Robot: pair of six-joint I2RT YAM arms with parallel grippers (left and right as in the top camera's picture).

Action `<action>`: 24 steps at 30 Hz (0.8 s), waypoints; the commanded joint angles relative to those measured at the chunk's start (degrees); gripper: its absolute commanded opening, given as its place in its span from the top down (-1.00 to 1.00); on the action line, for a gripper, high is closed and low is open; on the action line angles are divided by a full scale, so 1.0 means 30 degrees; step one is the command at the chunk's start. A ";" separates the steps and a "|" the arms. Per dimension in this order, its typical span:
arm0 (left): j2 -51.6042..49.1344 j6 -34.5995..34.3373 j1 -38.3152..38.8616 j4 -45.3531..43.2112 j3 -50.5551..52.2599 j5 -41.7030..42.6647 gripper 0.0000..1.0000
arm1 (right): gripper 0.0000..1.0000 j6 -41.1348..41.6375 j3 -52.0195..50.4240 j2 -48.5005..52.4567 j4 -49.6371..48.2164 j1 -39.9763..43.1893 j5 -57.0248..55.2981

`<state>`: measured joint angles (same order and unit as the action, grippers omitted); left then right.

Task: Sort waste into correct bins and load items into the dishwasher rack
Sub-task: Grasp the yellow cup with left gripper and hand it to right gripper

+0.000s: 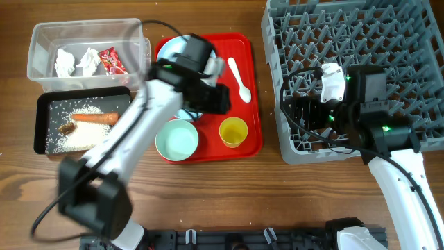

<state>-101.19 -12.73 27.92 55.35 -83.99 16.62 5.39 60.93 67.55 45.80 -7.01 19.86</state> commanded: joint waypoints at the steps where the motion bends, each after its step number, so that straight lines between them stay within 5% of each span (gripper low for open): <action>1: -0.2419 0.0685 0.0969 0.0117 -0.0095 -0.0386 -0.09 | -0.99 0.0204 0.0437 0.0066 0.0197 0.0080 -0.0168; 5: -0.3140 0.0699 0.1158 0.0765 -0.0095 -0.1362 0.13 | -1.00 0.0219 0.0444 0.0066 0.0364 0.0080 -0.0160; 7: -0.3184 0.0699 0.1158 0.0772 -0.0073 -0.1581 0.38 | -0.99 0.0255 0.0444 0.0066 0.0386 0.0080 -0.0153; 9: -0.3286 0.0685 0.1158 0.0772 -0.0073 -0.1574 0.85 | -0.99 0.0262 0.0444 0.0066 0.0401 0.0080 -0.0160; 14: -0.3381 0.0612 0.1107 0.1086 -0.0087 -0.0838 0.92 | -1.00 0.0262 0.0444 0.0058 0.0430 0.0080 -0.0146; 17: -0.2907 0.0787 -0.0568 0.1821 -0.1042 0.4612 0.92 | -1.00 0.0707 0.0444 0.0015 0.0131 0.0080 0.1209; 21: -0.2127 0.4007 -0.5297 0.2084 -0.1566 1.7172 0.92 | -1.00 0.0699 0.0444 0.0029 -0.1435 0.0080 0.4510; 24: -0.2127 0.4765 -0.7009 0.2011 -0.1566 2.2229 0.92 | -1.00 0.0699 0.0444 0.0036 -0.3708 0.0073 0.7628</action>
<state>-109.19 -2.55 9.15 61.56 -87.50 62.96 7.11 60.95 67.55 37.56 -7.01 33.58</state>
